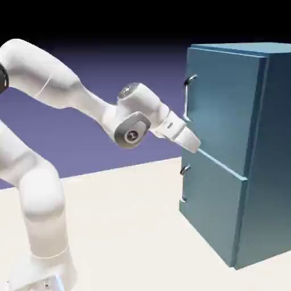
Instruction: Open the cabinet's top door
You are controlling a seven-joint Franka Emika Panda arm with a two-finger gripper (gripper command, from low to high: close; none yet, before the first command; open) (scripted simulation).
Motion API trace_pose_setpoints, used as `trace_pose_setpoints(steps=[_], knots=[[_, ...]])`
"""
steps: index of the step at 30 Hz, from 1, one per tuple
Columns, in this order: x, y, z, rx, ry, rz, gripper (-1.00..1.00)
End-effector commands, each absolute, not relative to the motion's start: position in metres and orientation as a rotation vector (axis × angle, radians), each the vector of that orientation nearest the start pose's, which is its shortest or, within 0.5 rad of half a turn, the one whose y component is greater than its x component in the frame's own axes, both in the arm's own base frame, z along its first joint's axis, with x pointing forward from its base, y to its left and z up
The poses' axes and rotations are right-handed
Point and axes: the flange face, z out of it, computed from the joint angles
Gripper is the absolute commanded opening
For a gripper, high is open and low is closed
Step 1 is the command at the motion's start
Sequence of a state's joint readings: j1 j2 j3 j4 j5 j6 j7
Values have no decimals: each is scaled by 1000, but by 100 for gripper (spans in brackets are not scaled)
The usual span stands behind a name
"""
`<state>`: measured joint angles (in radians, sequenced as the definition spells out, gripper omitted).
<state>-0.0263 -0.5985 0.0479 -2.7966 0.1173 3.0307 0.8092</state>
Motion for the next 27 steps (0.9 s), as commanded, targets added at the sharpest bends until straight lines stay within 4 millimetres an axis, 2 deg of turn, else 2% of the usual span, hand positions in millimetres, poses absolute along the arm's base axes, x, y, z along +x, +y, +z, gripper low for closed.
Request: trace_pose_setpoints(steps=[1, 7, 13, 20, 27], knots=[[387, -1, 480, -2275, 1179, -1022, 0], [379, -8, 513, -1906, 1473, -957, 0], [368, -8, 539, -1523, 1674, -854, 0], [354, -2, 562, -1085, 1806, -693, 0], [342, 12, 575, -678, 1849, -498, 0]])
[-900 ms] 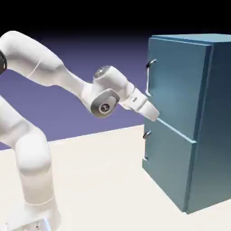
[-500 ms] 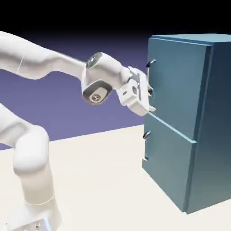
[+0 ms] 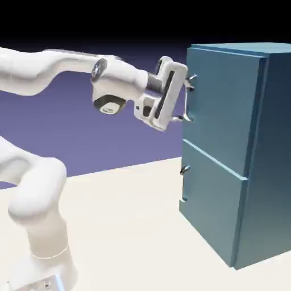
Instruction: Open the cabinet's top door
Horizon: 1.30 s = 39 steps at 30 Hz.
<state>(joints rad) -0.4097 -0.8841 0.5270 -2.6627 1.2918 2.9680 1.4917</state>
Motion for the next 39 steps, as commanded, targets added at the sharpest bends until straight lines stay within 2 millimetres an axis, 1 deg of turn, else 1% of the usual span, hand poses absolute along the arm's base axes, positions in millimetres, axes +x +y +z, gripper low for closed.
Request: trace_pose_setpoints(steps=[1, 8, 15, 22, 29, 31, 32, 37, 38, 39], knots=[[340, 14, 576, -623, 1849, -468, 0], [333, 35, 578, -261, 1816, -243, 0], [333, 60, 569, 59, 1738, 0, 0], [339, 86, 550, 344, 1628, 254, 0], [353, 111, 521, 600, 1493, 513, 0], [357, 115, 513, 654, 1460, 570, 0], [357, 115, 513, 654, 1460, 570, 0], [407, 113, 513, 654, 1460, 570, 0], [407, 113, 513, 654, 1460, 570, -100], [407, 113, 513, 654, 1460, 570, -100]])
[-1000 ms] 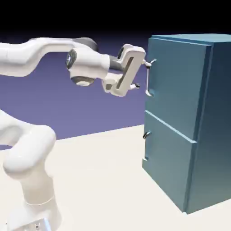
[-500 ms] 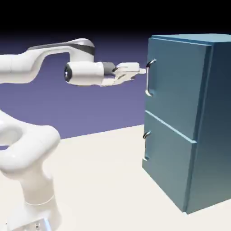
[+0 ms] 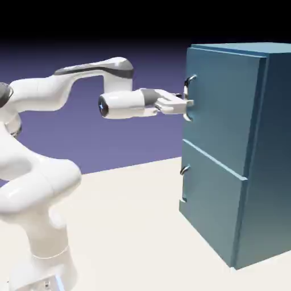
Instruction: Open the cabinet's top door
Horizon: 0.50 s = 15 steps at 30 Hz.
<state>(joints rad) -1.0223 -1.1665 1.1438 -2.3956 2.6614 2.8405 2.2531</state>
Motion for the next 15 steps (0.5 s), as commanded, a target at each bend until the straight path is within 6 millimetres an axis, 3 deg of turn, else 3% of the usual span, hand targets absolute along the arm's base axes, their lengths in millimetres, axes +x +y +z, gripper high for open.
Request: trace_pose_setpoints(steps=[1, 9, 15], knots=[[399, 109, 513, 635, 1471, 591, -100], [335, 69, 513, 465, 1556, 772, -100], [299, 35, 513, 346, 1606, 891, -100]])
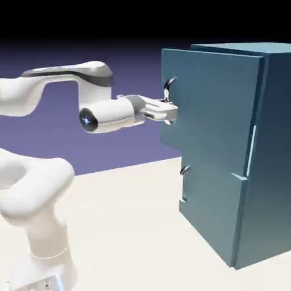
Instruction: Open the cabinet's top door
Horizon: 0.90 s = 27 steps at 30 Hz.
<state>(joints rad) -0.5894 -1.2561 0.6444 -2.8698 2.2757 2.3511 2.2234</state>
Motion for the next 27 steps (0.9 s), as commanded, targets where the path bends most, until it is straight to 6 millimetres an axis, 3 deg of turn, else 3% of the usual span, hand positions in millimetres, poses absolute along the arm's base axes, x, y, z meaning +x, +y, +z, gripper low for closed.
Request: trace_pose_setpoints(steps=[1, 18, 27], knots=[[294, 30, 513, 328, 1613, 909, -100], [237, -64, 513, 49, 1699, 1166, -100], [219, -131, 513, -140, 1736, 1327, -100]])
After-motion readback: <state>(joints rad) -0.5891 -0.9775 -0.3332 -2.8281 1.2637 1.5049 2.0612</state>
